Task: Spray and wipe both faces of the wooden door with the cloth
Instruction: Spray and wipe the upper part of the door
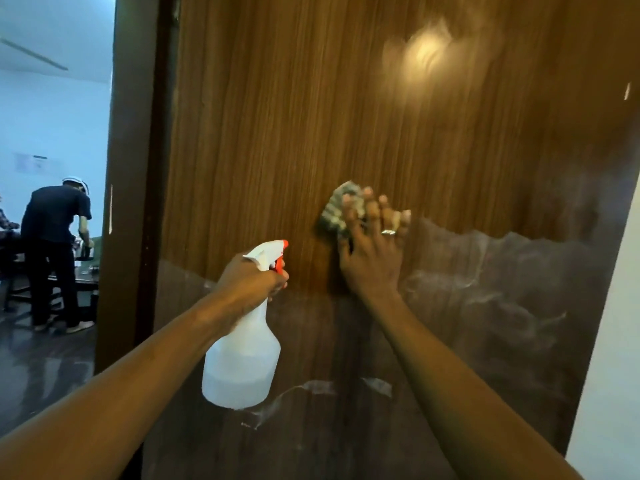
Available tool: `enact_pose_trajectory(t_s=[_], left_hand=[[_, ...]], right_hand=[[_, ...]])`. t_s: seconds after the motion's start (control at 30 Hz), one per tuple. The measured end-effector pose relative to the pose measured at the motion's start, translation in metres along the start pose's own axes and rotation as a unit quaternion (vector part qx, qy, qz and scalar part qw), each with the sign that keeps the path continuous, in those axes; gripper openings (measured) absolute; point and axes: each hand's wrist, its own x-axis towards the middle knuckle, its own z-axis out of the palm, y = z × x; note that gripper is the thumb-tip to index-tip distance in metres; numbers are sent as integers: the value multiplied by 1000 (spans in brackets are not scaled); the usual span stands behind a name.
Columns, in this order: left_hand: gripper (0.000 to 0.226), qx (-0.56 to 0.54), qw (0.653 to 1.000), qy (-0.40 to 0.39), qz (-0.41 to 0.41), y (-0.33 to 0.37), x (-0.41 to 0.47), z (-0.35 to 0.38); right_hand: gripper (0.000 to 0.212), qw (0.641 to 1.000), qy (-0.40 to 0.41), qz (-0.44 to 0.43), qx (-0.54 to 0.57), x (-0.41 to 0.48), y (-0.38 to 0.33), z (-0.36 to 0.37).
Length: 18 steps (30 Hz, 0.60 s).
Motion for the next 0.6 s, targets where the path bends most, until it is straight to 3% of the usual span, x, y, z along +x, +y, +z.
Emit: enact_pose_trajectory(t_s=[0.1,0.17,0.3,0.37,0.47,0.6], left_hand=[[38,15,1000,-7,6,8,3,14],[40,11,1000,-11,8,12,1,22],[39,-6,1000,-18,3,16,-2,33],[43,-11,1000,-21,7,20,0,37],[42,-20,1000,-19,11,28,4,46],[43,-11,999,-31,37,34,7,65]], right_hand=[[68,995,-22,-98,4,-51,13,7],[73,996,-36,-76,-10,-86,37,7],[65,984,-57,168,4,-93,76,-7],[65,969,-60,240,13,-58,79,-18],[65,977,-51,209,17,-7,64,-23],[63,997,-45,63,8,-33,49,-13]])
